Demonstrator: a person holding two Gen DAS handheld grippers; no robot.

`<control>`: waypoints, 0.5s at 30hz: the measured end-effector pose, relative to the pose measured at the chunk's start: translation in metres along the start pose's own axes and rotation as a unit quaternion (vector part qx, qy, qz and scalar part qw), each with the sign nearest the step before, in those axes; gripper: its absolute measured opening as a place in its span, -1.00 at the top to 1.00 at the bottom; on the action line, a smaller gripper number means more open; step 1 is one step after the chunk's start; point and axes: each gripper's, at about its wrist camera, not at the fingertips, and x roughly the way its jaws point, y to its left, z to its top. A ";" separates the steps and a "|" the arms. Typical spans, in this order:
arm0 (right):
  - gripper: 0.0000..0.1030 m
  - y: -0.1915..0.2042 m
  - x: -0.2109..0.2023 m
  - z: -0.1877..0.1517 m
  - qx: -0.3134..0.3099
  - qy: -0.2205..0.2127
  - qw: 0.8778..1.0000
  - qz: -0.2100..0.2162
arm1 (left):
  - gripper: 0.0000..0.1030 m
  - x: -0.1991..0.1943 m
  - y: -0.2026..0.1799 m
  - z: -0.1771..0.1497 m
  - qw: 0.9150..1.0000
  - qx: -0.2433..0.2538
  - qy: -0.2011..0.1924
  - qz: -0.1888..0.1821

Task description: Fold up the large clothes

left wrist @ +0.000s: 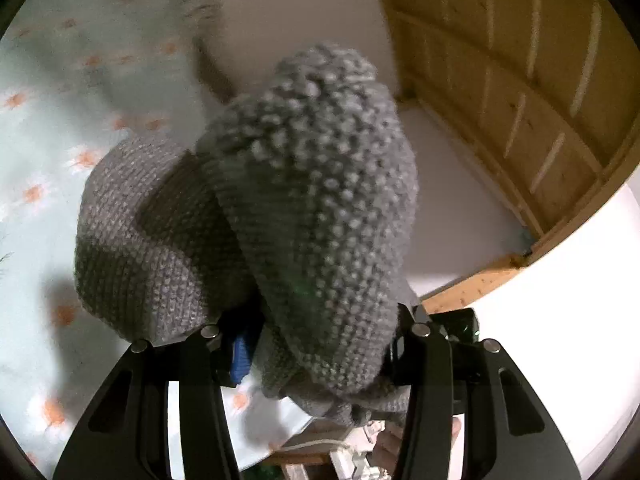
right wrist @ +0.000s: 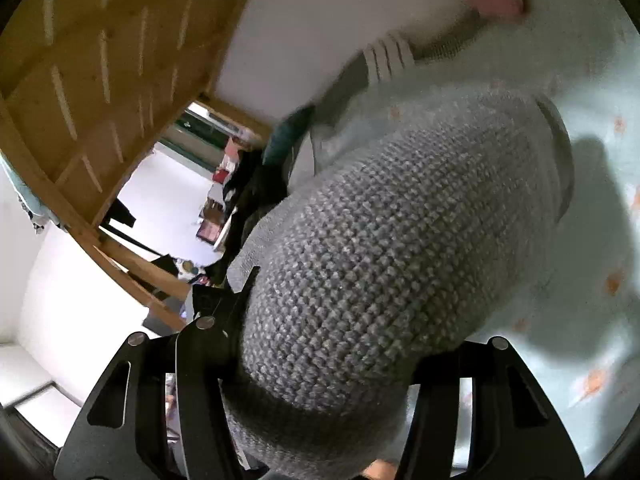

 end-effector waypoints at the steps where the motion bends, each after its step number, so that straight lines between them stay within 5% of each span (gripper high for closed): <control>1: -0.03 -0.004 -0.017 0.019 -0.010 -0.010 1.000 -0.002 | 0.09 0.018 -0.010 0.002 1.000 0.012 -0.001 -0.006; 5: -0.04 -0.043 -0.072 0.073 -0.005 -0.027 0.999 -0.039 | 0.09 0.095 -0.033 -0.012 1.000 0.029 0.011 -0.005; 8: -0.26 -0.131 -0.108 0.087 0.070 0.014 0.993 -0.096 | 0.02 0.173 -0.016 -0.053 0.997 0.017 0.051 0.047; 10: -0.64 -0.191 -0.116 0.075 0.100 0.064 0.962 -0.244 | -0.05 0.223 0.022 -0.096 0.985 -0.016 0.116 0.129; 11: -0.68 -0.223 -0.121 0.063 0.094 0.101 0.912 -0.387 | -0.05 0.238 0.042 -0.115 0.974 -0.031 0.151 0.168; 12: -0.67 -0.240 -0.126 0.053 0.078 0.122 0.869 -0.473 | -0.16 0.243 0.067 -0.136 0.965 -0.058 0.176 0.184; 13: -0.69 -0.244 -0.135 0.045 0.056 0.111 0.870 -0.478 | -0.30 0.235 0.078 -0.146 0.973 -0.065 0.166 0.149; 14: -0.70 -0.236 -0.153 0.039 0.050 0.071 0.897 -0.434 | -0.33 0.221 0.071 -0.148 0.976 -0.021 0.148 0.159; 15: -0.71 -0.228 -0.164 0.036 0.039 0.048 0.899 -0.433 | -0.58 0.209 0.058 -0.148 0.973 0.028 0.128 0.189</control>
